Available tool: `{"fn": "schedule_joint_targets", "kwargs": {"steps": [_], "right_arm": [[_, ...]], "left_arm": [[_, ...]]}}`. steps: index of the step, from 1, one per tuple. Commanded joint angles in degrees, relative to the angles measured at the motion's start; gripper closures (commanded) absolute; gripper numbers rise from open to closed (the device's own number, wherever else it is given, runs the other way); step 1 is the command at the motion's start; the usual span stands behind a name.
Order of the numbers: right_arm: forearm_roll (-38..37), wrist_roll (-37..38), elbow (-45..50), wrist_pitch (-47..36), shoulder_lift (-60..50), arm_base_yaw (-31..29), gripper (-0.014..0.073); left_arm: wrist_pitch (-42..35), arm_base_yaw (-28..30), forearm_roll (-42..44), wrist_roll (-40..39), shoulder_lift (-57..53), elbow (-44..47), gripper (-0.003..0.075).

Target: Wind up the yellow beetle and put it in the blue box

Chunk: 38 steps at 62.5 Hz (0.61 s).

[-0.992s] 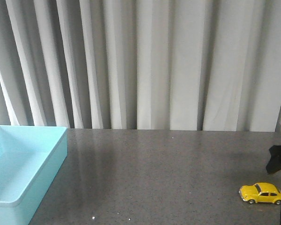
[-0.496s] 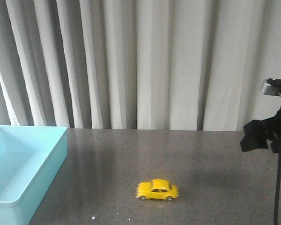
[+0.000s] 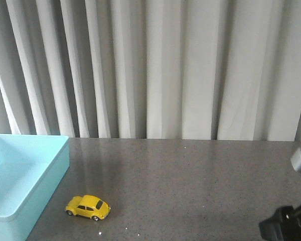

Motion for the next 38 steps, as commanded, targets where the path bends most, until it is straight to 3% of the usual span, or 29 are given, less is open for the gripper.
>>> {"fn": "schedule_joint_targets", "kwargs": {"steps": [1, 13, 23, 38], "right_arm": [[0.26, 0.13, 3.01, -3.52, -5.39, 0.09, 0.0104], [0.31, 0.16, 8.72, -3.11, -12.07, 0.09, 0.0104], [0.31, 0.1, 9.39, -1.72, -14.11, 0.09, 0.0104], [0.31, -0.17, 9.39, -1.56, -14.43, 0.09, 0.0104]], "left_arm": [[-4.05, -0.37, -0.39, 0.27, -0.25, -1.7, 0.0185], [-8.13, -0.37, -1.72, 9.35, -0.19, -1.9, 0.0185], [-13.45, -0.37, -8.12, 14.84, 2.13, -1.94, 0.0185], [-13.07, -0.37, -14.48, 21.45, 11.32, -5.25, 0.0185]]}}
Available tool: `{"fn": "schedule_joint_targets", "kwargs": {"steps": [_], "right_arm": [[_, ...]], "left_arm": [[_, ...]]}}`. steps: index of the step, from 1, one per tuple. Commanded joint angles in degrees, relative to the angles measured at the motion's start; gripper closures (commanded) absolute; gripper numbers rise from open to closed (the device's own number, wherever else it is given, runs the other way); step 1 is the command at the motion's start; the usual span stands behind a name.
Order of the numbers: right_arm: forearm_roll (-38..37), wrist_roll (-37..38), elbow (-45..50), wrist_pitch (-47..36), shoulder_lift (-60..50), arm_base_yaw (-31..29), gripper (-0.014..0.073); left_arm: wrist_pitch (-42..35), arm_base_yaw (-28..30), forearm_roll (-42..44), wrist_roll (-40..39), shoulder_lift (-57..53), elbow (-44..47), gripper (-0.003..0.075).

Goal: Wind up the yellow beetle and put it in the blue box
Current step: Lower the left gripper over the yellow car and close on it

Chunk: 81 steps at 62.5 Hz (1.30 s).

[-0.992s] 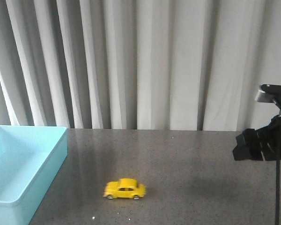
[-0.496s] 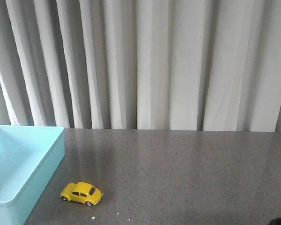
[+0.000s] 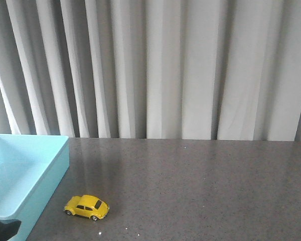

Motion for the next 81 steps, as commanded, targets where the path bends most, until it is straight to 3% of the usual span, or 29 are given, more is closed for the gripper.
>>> {"fn": "schedule_joint_targets", "kwargs": {"steps": [1, 21, 54, 81], "right_arm": [[0.36, -0.3, -1.32, -2.52, -0.45, 0.09, 0.0104], [0.32, -0.69, -1.32, -2.64, -0.45, 0.09, 0.0104], [0.32, -0.69, -1.32, -3.43, -0.45, 0.09, 0.0104], [0.38, -0.69, -1.32, -3.5, -0.45, 0.09, 0.0104]], "left_arm": [[-3.16, -0.43, -2.77, 3.06, 3.48, -4.52, 0.0185], [0.85, -0.43, -2.88, 16.93, 18.72, -17.82, 0.0185], [20.57, -2.95, -7.94, 37.22, 40.88, -41.85, 0.0185], [25.43, -6.68, 0.97, 38.13, 53.94, -55.89, 0.0185]]}}
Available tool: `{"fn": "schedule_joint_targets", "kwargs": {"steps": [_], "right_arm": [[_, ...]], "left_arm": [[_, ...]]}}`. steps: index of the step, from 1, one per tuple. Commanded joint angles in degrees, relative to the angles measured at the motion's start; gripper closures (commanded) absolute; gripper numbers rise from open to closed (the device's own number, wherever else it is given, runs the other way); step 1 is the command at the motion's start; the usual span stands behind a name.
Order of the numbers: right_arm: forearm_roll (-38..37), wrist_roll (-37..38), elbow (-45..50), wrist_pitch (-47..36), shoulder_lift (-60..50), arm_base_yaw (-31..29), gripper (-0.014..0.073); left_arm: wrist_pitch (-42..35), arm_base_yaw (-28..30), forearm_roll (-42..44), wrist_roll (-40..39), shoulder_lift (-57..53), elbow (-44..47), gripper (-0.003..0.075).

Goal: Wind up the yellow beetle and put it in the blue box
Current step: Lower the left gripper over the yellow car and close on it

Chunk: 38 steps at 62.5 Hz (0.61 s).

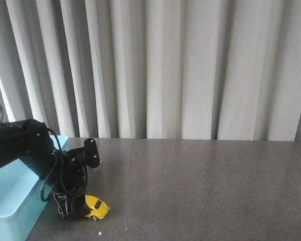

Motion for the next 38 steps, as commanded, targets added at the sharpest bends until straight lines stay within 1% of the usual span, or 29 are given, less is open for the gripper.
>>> {"fn": "schedule_joint_targets", "kwargs": {"steps": [1, 20, 31, 38], "right_arm": [[0.43, -0.5, -1.32, -3.26, -0.45, 0.09, 0.0104], [0.43, -0.5, -1.32, -3.26, -0.45, 0.09, 0.0104], [0.43, -0.5, -1.32, -3.21, -0.45, 0.09, 0.0104], [0.43, -0.5, -1.32, -3.15, -0.45, 0.09, 0.0104]], "left_arm": [[-0.31, -0.34, -0.25, 0.11, -0.68, -4.53, 0.0185], [3.58, -0.34, -0.28, 1.5, 5.79, -11.45, 0.0185], [4.3, -0.34, -0.11, 1.5, 7.56, -12.04, 0.0185], [4.94, -0.34, 0.52, 1.5, 7.74, -12.04, 0.0208]]}}
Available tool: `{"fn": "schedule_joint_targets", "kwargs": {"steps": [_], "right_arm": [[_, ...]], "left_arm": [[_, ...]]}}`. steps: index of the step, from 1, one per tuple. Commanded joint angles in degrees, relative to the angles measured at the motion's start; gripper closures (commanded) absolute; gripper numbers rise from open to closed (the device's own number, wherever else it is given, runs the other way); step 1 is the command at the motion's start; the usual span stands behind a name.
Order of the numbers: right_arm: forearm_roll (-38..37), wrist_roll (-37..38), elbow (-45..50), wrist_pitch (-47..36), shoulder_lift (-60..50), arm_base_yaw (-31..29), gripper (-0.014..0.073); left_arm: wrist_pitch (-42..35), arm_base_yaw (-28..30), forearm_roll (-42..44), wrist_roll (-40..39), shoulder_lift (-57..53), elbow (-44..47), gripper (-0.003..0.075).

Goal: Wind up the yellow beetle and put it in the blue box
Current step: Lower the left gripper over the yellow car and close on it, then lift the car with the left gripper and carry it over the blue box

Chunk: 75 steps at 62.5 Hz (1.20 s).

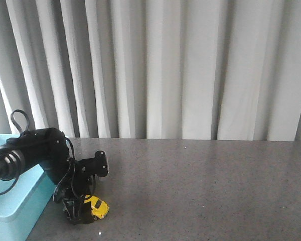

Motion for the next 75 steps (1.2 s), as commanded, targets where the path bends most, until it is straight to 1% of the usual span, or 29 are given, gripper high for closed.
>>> {"fn": "schedule_joint_targets", "kwargs": {"steps": [1, 11, 20, 32, 44, 55, 66, 75], "right_arm": [[0.43, -0.5, -1.32, -3.03, -0.45, 0.09, 0.0104], [0.43, -0.5, -1.32, -3.03, -0.45, 0.09, 0.0104], [0.43, -0.5, -1.32, -3.03, -0.45, 0.09, 0.0104], [0.43, -0.5, -1.32, -2.96, -0.45, 0.09, 0.0104], [0.43, -0.5, -1.32, -2.96, -0.45, 0.09, 0.0104], [0.38, -0.5, -1.32, -2.78, -0.45, 0.09, 0.0104], [0.37, -0.5, -1.32, -2.64, -0.45, 0.09, 0.0104], [0.37, -0.5, -1.32, -2.47, -0.45, 0.09, 0.0104]], "left_arm": [[-0.51, -0.34, -0.56, -0.03, -3.38, -1.75, 0.0215], [0.35, -0.34, -1.02, -0.16, -3.7, -1.75, 0.0325], [1.42, -0.34, -2.46, -0.22, -4.67, -1.75, 0.0406], [3.13, -0.34, -4.64, -1.06, -6.9, -1.75, 0.047], [2.62, -0.34, -5.34, -7.67, -10.95, -1.75, 0.0483], [0.4, 0.64, -3.29, -14.08, -15.77, -1.75, 0.0482], [-1.92, 4.34, 0.03, -22.26, -20.16, -1.75, 0.0482], [-4.45, 8.87, 2.98, -31.45, -21.19, -1.75, 0.0482]]}}
